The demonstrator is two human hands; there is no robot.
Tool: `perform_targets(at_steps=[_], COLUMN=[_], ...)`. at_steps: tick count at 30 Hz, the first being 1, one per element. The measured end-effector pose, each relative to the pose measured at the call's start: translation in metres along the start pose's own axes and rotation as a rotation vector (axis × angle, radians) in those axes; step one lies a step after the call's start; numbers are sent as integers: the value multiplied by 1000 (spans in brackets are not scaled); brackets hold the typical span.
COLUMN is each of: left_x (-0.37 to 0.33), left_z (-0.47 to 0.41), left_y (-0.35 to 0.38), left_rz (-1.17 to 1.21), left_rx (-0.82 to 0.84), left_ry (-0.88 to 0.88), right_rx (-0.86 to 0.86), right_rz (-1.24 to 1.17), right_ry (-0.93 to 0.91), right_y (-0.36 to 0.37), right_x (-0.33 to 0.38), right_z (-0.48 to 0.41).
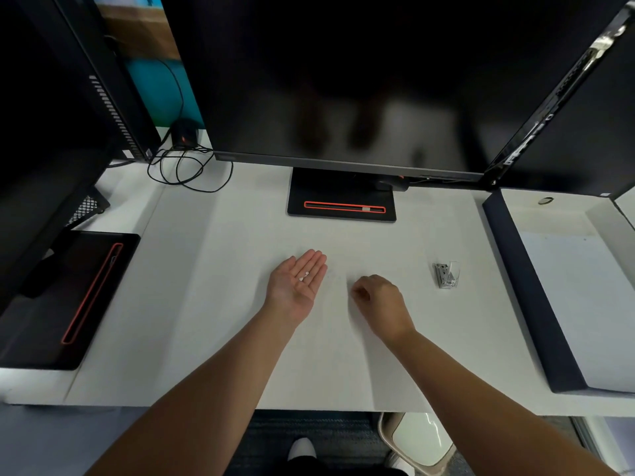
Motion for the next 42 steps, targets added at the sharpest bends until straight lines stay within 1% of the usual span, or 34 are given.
perform_targets(at_steps=[5, 9, 12, 14, 18, 25, 27, 30, 32, 34, 37, 42], left_x=[-6, -11, -12, -14, -16, -13, -12, -9, -6, -1, 7, 12], left_z=[-1, -1, -1, 0, 0, -2, -1, 1, 2, 2, 4, 7], left_y=[-2, -3, -3, -2, -3, -8, -9, -8, -6, -5, -2, 2], left_rz=[13, 14, 16, 15, 13, 6, 0, -5, -9, -32, -70, -65], left_rx=[2, 2, 6, 9, 7, -21, -22, -13, -13, -27, -39, -31], left_ry=[18, 30, 31, 33, 34, 22, 17, 7, -2, -8, -16, -24], right_rx=[47, 139, 173, 177, 130, -38, -30, -60, -96, -84, -73, -48], right_rz=[-14, -48, -9, 28, 46, 122, 90, -56, -144, -183, -138, -84], right_ry=[-41, -110, -182, -193, -128, -129, -89, -36, -74, -138, -200, -211], right_y=[6, 12, 17, 19, 19, 19, 20, 8, -3, -7, -8, -9], right_x=[10, 28, 43, 47, 42, 38, 35, 36, 50, 67, 82, 83], right_z=[-15, -32, -40, -42, -40, -28, -29, -32, -29, -24, -20, -19])
Point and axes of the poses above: each hand's wrist, its own z-axis away from the middle knuckle, its own y-axis out of the palm, x = y × z, the point moved 10 cm from there along -z, towards the middle knuckle
